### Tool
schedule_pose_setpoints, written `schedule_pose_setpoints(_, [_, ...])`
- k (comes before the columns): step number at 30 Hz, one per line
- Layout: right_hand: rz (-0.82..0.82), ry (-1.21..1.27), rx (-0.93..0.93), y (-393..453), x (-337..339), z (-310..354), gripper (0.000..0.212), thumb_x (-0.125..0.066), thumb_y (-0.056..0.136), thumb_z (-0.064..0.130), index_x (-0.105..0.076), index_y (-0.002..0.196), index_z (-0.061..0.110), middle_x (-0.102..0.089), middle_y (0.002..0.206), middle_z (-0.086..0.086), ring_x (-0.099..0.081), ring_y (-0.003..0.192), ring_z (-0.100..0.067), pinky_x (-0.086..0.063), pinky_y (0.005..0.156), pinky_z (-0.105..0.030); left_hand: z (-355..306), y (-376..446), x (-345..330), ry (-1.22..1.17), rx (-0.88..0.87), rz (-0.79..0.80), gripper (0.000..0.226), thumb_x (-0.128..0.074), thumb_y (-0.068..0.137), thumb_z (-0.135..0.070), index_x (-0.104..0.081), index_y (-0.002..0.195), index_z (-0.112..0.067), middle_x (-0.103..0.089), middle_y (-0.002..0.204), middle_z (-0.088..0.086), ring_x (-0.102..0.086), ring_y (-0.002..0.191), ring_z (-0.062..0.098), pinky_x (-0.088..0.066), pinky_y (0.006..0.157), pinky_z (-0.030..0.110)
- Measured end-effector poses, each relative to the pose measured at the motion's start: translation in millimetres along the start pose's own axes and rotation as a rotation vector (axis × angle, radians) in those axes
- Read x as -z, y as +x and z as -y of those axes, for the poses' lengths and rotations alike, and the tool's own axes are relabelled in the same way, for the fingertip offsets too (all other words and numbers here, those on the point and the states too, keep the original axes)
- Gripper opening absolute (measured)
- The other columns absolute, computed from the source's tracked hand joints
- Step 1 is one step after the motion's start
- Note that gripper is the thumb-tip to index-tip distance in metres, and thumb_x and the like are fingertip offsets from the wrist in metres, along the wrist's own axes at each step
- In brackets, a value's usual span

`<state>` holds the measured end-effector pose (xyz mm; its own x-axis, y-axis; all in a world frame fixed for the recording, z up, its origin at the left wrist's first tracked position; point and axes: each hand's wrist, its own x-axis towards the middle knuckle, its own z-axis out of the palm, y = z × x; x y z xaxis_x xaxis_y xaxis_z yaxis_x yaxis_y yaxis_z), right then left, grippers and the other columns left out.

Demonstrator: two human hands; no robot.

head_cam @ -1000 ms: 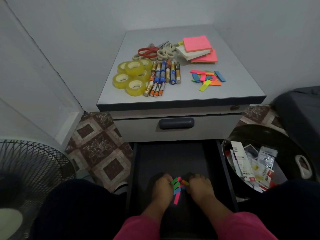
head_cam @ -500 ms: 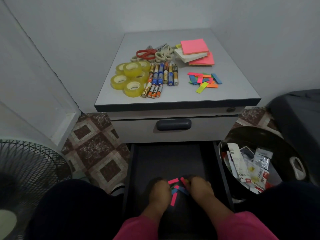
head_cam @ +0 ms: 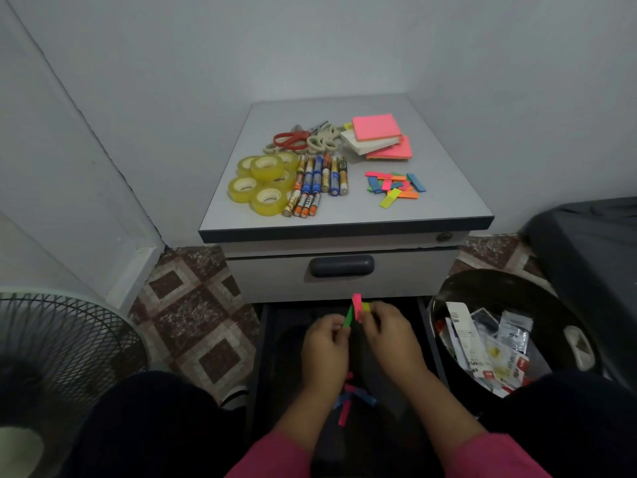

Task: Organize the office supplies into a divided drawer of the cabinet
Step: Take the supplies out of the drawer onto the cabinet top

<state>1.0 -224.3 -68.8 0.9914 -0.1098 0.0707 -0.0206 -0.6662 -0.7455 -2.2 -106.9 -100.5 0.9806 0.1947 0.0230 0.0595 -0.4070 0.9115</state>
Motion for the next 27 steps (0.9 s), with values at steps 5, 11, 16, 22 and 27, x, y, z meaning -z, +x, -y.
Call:
schedule_pose_setpoints(5, [-0.193, 0.113, 0.111, 6, 42, 39, 0.015, -0.056, 0.095, 0.026, -0.068, 0.097, 0.017, -0.059, 0.087, 0.006, -0.050, 0.075, 0.001, -0.033, 0.063, -0.007, -55, 4, 16, -0.100, -0.262, -0.188, 0.007, -0.065, 0.087, -0.012, -0.069, 0.092, -0.015, -0.061, 0.088, -0.001, -0.060, 0.083, 0.017, -0.052, 0.076, 0.038])
schedule_pose_setpoints(11, [-0.431, 0.138, 0.236, 33, 96, 87, 0.014, -0.054, 0.096, 0.025, -0.065, 0.095, 0.015, -0.056, 0.087, 0.006, -0.050, 0.079, -0.003, -0.037, 0.069, -0.008, -134, 24, 33, -0.124, -0.473, -0.276, 0.006, -0.062, 0.091, -0.016, -0.068, 0.092, -0.015, -0.053, 0.081, -0.014, -0.056, 0.079, 0.013, -0.047, 0.070, 0.028])
schedule_pose_setpoints(16, [-0.470, -0.117, 0.155, 93, 119, 98, 0.029, -0.047, 0.098, 0.029, -0.067, 0.098, 0.008, -0.056, 0.095, -0.007, -0.052, 0.094, -0.024, -0.044, 0.078, -0.039, -179, 65, 23, 0.080, -0.518, -0.277, 0.018, -0.055, 0.096, -0.018, -0.067, 0.090, -0.007, -0.058, 0.081, -0.001, -0.051, 0.076, 0.013, -0.043, 0.067, 0.029])
schedule_pose_setpoints(22, [-0.394, -0.261, 0.058, 130, 123, 96, 0.031, -0.040, 0.100, 0.022, -0.066, 0.104, 0.004, -0.055, 0.107, -0.017, -0.050, 0.102, -0.034, -0.043, 0.082, -0.042, -204, 101, 7, 0.297, -0.479, -0.283, 0.026, -0.048, 0.098, -0.014, -0.064, 0.082, -0.003, -0.059, 0.084, 0.010, -0.053, 0.076, 0.022, -0.032, 0.060, 0.028])
schedule_pose_setpoints(27, [-0.391, -0.215, 0.102, 132, 119, 88, 0.032, -0.038, 0.100, 0.016, -0.066, 0.109, 0.003, -0.052, 0.111, -0.018, -0.046, 0.108, -0.034, -0.037, 0.083, -0.035, -202, 108, 3, 0.322, -0.463, -0.214, 0.028, -0.045, 0.100, -0.017, -0.066, 0.093, 0.000, -0.056, 0.097, 0.012, -0.054, 0.088, 0.023, -0.039, 0.068, 0.031])
